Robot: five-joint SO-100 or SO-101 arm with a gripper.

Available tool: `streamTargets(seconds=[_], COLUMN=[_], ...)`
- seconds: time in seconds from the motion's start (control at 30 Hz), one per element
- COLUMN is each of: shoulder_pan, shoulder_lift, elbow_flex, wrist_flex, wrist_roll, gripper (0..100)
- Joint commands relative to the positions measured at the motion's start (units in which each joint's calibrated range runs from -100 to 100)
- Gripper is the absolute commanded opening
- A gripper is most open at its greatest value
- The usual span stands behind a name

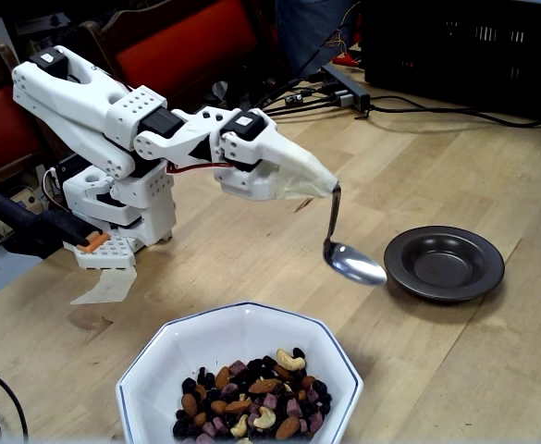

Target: Use spoon to transfer food from the white bowl to brown plate

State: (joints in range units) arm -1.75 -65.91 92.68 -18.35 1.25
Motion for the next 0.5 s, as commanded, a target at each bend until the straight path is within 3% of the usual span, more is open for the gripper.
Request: streamTargets(seconds=[0.0, 0.2, 0.47], shoulder_pan=[-0.17, -0.17, -0.17], shoulder_lift=[5.36, 13.06, 24.70], elbow_flex=[-7.72, -16.04, -17.54], wrist_flex=[-1.34, -2.92, -18.02], wrist_roll=[-0.05, -0.10, -0.10], gripper=[2, 2, 2])
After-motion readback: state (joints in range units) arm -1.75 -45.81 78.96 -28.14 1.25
